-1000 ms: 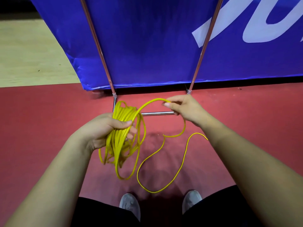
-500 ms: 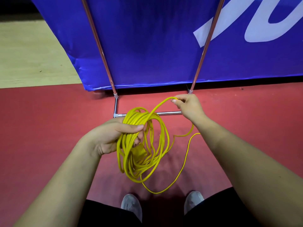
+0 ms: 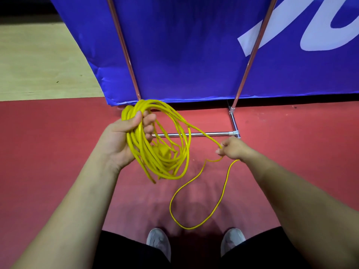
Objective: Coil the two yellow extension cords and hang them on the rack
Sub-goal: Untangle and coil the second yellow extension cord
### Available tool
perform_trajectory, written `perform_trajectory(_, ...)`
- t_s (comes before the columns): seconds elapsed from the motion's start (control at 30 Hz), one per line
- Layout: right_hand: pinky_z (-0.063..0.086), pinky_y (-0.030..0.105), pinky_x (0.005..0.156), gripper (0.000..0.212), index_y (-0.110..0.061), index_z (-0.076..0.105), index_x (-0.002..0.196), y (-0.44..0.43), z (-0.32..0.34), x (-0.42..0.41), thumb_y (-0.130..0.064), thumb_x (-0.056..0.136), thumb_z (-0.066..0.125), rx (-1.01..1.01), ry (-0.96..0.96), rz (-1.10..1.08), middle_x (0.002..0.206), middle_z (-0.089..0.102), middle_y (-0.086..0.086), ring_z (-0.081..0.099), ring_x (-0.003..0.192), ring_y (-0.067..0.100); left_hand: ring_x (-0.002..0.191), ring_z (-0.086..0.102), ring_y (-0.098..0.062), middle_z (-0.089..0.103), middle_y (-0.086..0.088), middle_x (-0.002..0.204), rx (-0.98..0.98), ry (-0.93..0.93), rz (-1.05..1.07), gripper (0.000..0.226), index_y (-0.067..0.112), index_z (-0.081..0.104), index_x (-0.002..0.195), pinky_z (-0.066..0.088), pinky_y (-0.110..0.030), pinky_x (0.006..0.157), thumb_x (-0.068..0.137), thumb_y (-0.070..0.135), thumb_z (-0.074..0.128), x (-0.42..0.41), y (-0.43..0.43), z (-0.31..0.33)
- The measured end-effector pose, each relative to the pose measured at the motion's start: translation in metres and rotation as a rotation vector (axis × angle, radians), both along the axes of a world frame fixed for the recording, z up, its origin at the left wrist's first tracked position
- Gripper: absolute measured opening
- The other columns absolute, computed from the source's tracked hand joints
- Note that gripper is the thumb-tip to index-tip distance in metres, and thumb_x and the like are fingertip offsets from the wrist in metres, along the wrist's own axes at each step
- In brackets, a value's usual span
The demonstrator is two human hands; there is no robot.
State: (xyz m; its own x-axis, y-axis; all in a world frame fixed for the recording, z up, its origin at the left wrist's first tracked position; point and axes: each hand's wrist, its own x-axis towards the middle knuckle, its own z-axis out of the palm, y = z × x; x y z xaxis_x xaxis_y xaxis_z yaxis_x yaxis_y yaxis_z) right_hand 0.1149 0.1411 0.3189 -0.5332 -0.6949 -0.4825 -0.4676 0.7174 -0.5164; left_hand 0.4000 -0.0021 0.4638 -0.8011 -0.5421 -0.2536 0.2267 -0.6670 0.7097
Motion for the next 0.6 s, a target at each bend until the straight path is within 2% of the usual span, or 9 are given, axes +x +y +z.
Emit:
perform_trajectory(0.07,0.053,0.023,0.057,0.011,-0.006,0.058,0.081,0.002,0.001,0.007,-0.006,0.089,0.066,-0.135,-0.284,-0.155,0.073,0.060,0.009,0.058,0.052,0.011,0.052,0.059,-0.006,0.068,0.003,0.067,-0.029,-0.064,0.099,0.015,0.010,0.064,0.088,0.048,-0.018,0.048,0.078,0.020,0.064,-0.005,-0.004,-0.001)
perform_trajectory(0.1,0.057,0.028,0.059,0.015,-0.009,0.053,0.083,-0.001,0.006,0.012,-0.003,0.090,0.064,-0.237,-0.419,-0.260,0.072,0.059,0.008,0.059,0.050,0.012,0.052,0.059,-0.005,0.067,0.004,0.066,-0.061,-0.115,0.122,0.014,0.009,0.062,0.092,0.047,-0.017,0.049,0.084,0.020,0.057,-0.007,-0.004,-0.003)
perform_trajectory(0.17,0.054,0.031,0.053,0.017,-0.013,0.050,0.083,-0.014,0.021,0.023,-0.004,0.091,0.062,-0.359,-0.442,-0.295,0.066,0.054,0.008,0.055,0.047,0.016,0.055,0.062,-0.006,0.069,0.003,0.068,-0.133,-0.216,0.141,0.018,0.007,0.062,0.100,0.049,-0.017,0.051,0.092,0.018,0.051,-0.012,-0.005,-0.010)
perform_trajectory(0.27,0.037,0.022,0.050,0.016,-0.015,0.061,0.074,-0.027,0.070,0.041,-0.008,0.089,0.063,-0.253,-0.039,0.165,0.060,0.054,-0.001,0.045,0.047,0.004,0.063,0.070,-0.013,0.073,-0.003,0.071,-0.168,-0.325,0.170,0.012,0.005,0.062,0.097,0.055,-0.021,0.057,0.093,0.011,0.053,-0.014,-0.004,-0.015)
perform_trajectory(0.3,0.035,0.021,0.050,0.019,-0.016,0.064,0.070,-0.028,0.089,0.048,-0.008,0.087,0.065,-0.192,0.002,0.345,0.055,0.054,-0.007,0.045,0.045,0.001,0.067,0.072,-0.016,0.074,-0.006,0.073,-0.149,-0.341,0.177,0.010,0.004,0.061,0.096,0.058,-0.024,0.060,0.092,0.008,0.053,-0.015,-0.003,-0.015)
perform_trajectory(0.37,0.035,0.019,0.048,0.014,-0.013,0.070,0.073,-0.026,0.123,0.062,-0.009,0.086,0.069,-0.138,-0.172,0.539,0.050,0.050,-0.007,0.042,0.044,0.005,0.081,0.073,-0.026,0.074,-0.015,0.085,-0.151,-0.349,0.111,0.010,0.002,0.058,0.100,0.059,-0.031,0.074,0.091,0.005,0.052,-0.015,0.001,-0.016)
perform_trajectory(0.43,0.034,0.023,0.048,0.006,-0.003,0.071,0.083,-0.026,0.145,0.076,-0.007,0.087,0.068,-0.239,-0.433,0.536,0.053,0.048,0.000,0.040,0.047,0.012,0.093,0.070,-0.035,0.070,-0.025,0.101,-0.228,-0.370,-0.054,0.016,-0.001,0.056,0.106,0.056,-0.040,0.084,0.090,0.004,0.053,-0.014,0.010,-0.017)
perform_trajectory(0.5,0.033,0.025,0.048,0.012,0.004,0.069,0.086,-0.032,0.149,0.082,-0.008,0.086,0.069,-0.428,-0.490,0.451,0.052,0.047,0.001,0.039,0.049,0.014,0.082,0.071,-0.036,0.070,-0.027,0.095,-0.300,-0.409,-0.178,0.019,-0.003,0.061,0.103,0.060,-0.039,0.074,0.086,0.003,0.057,-0.013,0.019,-0.015)
perform_trajectory(0.6,0.035,0.025,0.050,0.005,-0.007,0.069,0.082,-0.036,0.135,0.076,-0.010,0.085,0.071,-0.600,-0.504,0.259,0.054,0.051,0.000,0.041,0.053,0.016,0.050,0.061,-0.022,0.063,-0.014,0.069,-0.239,-0.382,-0.190,0.007,0.005,0.066,0.083,0.052,-0.027,0.049,0.078,0.007,0.062,-0.014,0.018,-0.011)
